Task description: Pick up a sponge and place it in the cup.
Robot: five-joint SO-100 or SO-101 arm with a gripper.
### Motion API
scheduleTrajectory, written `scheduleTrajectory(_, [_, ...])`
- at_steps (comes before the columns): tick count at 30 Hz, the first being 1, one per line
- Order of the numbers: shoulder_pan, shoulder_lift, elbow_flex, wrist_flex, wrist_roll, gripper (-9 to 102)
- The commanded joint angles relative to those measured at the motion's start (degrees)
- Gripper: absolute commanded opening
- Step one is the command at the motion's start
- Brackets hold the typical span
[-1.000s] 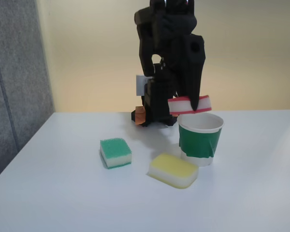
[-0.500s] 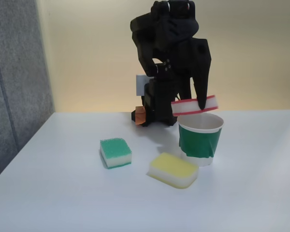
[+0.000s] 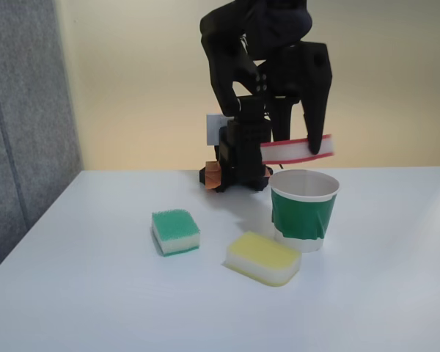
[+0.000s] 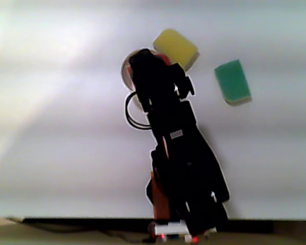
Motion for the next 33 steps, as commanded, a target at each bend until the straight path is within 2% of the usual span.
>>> scheduleTrajectory(1, [-0.6, -1.1, -4.0, 0.4, -0.4, 22])
scheduleTrajectory(6, [-1.1, -4.0, -6.7, -0.9, -0.6, 31])
scheduleTrajectory(12, [-1.0, -5.9, -8.4, -1.1, -0.9, 31])
scheduleTrajectory(16, [0.5, -6.2, -8.8, 0.0, -0.7, 19])
scheduleTrajectory(23, [8.9, -3.3, -4.2, 1.2, -1.0, 0])
scheduleTrajectory(29, [22.0, 4.7, 4.8, 1.0, -6.5, 0])
scheduleTrajectory(33, [27.0, 14.7, 13.9, 4.6, -6.2, 0])
